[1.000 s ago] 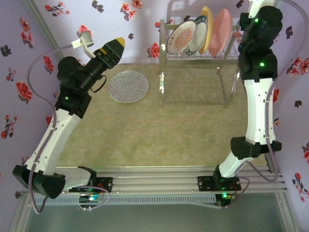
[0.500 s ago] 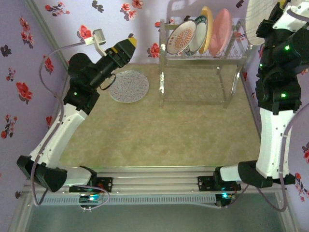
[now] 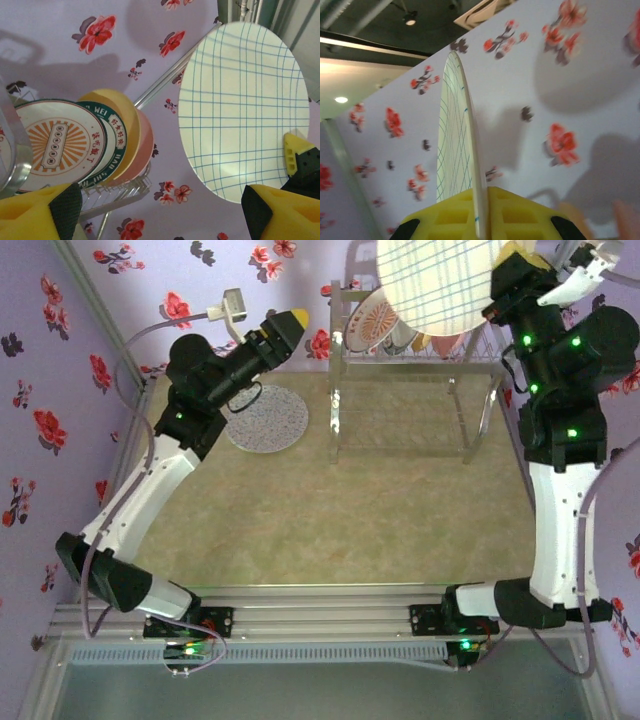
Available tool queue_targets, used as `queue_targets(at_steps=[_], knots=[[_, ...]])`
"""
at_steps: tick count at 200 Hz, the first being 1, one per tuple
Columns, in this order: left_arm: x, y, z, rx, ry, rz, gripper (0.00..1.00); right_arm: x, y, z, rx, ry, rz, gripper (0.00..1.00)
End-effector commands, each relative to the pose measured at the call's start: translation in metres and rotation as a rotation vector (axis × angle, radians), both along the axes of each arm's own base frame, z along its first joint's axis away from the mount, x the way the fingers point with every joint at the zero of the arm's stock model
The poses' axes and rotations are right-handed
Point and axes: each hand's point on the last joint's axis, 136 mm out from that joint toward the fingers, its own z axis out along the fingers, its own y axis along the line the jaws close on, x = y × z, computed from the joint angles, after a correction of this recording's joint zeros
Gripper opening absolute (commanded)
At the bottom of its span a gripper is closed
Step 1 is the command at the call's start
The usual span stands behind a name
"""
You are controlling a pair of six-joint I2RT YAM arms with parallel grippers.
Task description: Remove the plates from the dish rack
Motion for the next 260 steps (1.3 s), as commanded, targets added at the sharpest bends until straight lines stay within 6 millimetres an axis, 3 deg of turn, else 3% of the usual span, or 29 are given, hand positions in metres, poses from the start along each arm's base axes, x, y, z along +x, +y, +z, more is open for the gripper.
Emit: queue_targets(at_steps=[1,102,148,171,246,260], knots=[[-0.008,-0.006,0.022,-0.076,-0.014,-0.061,0.85,-0.007,0.021,0.019,0.188,-0.031,0.229,0.0],[0.011,-0.016,0.004,-0.139,0.108,-0.09,0.74,0.033,0.072,-0.034,0.222,0.194,0.403,0.0],[0.016,-0.018,0.001,-0.145,0.126,-0.092,0.64,0.042,0.083,-0.049,0.249,0.245,0.436,0.0],[0.017,-0.019,0.0,-0.146,0.131,-0.094,0.53,0.048,0.088,-0.056,0.254,0.271,0.444,0.0],[0.018,-0.02,-0.007,-0.132,0.157,-0.095,0.05,0.06,0.097,-0.074,0.246,0.324,0.443,0.0],[0.017,-0.021,-0.007,-0.129,0.161,-0.098,0.0,0.06,0.097,-0.075,0.24,0.325,0.44,0.0]])
